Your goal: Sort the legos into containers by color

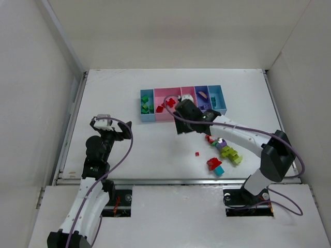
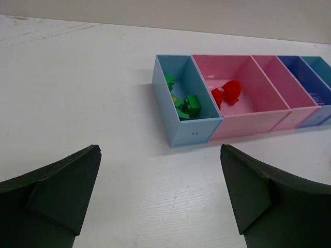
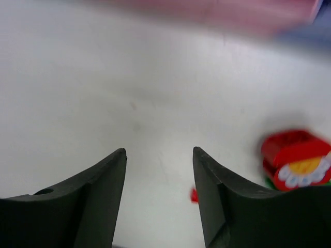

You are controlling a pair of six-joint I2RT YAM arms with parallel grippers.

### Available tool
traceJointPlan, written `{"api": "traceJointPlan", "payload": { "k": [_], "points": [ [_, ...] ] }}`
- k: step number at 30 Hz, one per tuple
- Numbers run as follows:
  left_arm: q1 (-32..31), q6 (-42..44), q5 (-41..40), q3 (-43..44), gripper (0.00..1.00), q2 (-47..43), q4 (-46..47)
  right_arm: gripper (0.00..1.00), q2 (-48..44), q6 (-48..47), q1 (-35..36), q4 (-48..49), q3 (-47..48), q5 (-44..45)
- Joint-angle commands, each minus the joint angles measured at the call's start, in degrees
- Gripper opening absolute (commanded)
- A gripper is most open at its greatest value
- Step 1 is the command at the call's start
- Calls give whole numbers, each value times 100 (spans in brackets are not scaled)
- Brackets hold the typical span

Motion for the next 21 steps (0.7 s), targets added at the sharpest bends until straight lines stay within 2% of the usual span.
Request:
{"api": "traceJointPlan", "payload": {
  "k": [1, 8, 12, 16, 21],
  "points": [
    [22, 36, 128, 74, 100, -51, 160, 59, -169, 674, -24, -383, -1013, -565],
    [22, 36, 181, 74, 100, -51, 160, 57, -601, 1342, -24, -445, -2095, -690],
    [22, 36, 181, 74, 100, -51, 160, 57, -592, 1422, -77, -568, -2298, -628],
    [22, 36, 181, 74, 100, -51, 160, 56, -381, 1422, -77, -305, -2421, -847],
    [22, 36, 181, 74, 100, -51, 160, 54, -258, 1422, -147, -120, -2544, -708]
  ]
}}
